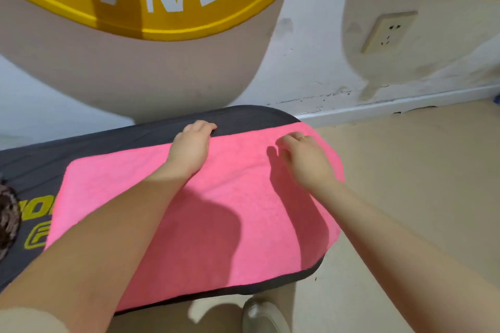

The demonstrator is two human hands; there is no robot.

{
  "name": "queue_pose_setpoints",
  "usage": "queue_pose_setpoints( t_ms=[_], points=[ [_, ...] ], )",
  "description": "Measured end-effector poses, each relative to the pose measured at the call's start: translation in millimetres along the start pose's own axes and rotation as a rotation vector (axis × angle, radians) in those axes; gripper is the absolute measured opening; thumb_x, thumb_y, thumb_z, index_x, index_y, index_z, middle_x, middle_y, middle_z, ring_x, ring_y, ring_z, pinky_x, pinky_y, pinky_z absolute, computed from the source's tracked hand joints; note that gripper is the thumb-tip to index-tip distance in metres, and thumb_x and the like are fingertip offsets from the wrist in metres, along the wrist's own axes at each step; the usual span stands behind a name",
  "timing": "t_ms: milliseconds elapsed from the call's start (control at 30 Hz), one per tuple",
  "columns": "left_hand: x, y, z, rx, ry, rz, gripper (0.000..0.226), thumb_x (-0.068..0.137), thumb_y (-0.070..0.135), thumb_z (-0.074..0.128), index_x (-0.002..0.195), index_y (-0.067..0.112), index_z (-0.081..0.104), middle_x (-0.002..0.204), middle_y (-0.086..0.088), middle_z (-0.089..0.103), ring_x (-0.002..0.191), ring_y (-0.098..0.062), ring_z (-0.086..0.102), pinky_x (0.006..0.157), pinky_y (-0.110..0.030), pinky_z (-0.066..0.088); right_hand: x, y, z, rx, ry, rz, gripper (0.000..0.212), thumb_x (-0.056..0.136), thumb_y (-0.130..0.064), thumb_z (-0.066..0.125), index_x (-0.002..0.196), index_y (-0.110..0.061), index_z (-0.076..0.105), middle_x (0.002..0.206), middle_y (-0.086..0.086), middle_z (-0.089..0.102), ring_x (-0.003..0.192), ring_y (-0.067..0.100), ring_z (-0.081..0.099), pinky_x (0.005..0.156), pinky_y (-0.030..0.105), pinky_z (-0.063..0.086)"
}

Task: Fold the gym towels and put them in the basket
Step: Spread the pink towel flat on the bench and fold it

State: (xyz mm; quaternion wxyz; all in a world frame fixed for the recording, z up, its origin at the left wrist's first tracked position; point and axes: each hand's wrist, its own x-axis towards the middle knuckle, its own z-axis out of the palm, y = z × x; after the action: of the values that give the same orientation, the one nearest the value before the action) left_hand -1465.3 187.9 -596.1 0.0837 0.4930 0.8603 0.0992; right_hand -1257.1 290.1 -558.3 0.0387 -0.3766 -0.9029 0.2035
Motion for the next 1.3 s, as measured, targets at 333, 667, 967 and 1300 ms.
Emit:
queue_pose_setpoints(
  t_ms=[333,667,967,1300],
  points=[
    [-34.1,-88.9,-21.3,0.33,-0.067,-0.213,0.031,0.098,0.027,0.039,0.115,0.003,0.049,0.12,-0.015,0.045,0.111,-0.032,0.042,0.085,-0.04,0.032,92.1,-44.2,37.8,-0.359,-0.206,-0.027,0.023,0.092,-0.006,0.043,0.115,-0.005,0.048,0.116,0.016,0.046,0.107,0.039,0.054,0.077,0.039,0.04],
    [-38.8,-95.2,-8.5,0.13,0.134,-0.364,0.052,0.094,0.009,0.039,0.143,0.005,0.023,0.148,-0.019,0.026,0.139,-0.031,0.022,0.112,-0.042,0.013,65.3,-32.9,49.3,-0.155,0.109,0.052,0.044,0.093,-0.022,0.045,0.133,-0.005,0.037,0.144,0.019,0.032,0.127,0.037,0.035,0.103,0.045,0.031],
    [-60.5,65.6,23.8,-0.024,0.054,0.276,0.036,0.077,0.026,0.039,0.093,0.008,0.066,0.109,-0.017,0.064,0.101,-0.036,0.062,0.084,-0.049,0.053,-39.7,77.5,16.9,0.385,0.018,0.572,0.048,0.097,-0.019,0.041,0.141,-0.001,0.032,0.145,0.02,0.036,0.134,0.031,0.035,0.109,0.036,0.028],
    [-76.3,175.7,45.1,-0.426,-0.284,0.333,0.028,0.097,0.026,0.039,0.118,0.014,0.052,0.116,-0.007,0.06,0.101,-0.028,0.058,0.084,-0.038,0.047,-84.7,101.4,16.1,0.933,-0.034,0.672,0.02,0.086,-0.003,0.056,0.106,-0.007,0.06,0.072,0.005,0.058,0.053,0.008,0.053,0.046,0.016,0.041]
  ],
)
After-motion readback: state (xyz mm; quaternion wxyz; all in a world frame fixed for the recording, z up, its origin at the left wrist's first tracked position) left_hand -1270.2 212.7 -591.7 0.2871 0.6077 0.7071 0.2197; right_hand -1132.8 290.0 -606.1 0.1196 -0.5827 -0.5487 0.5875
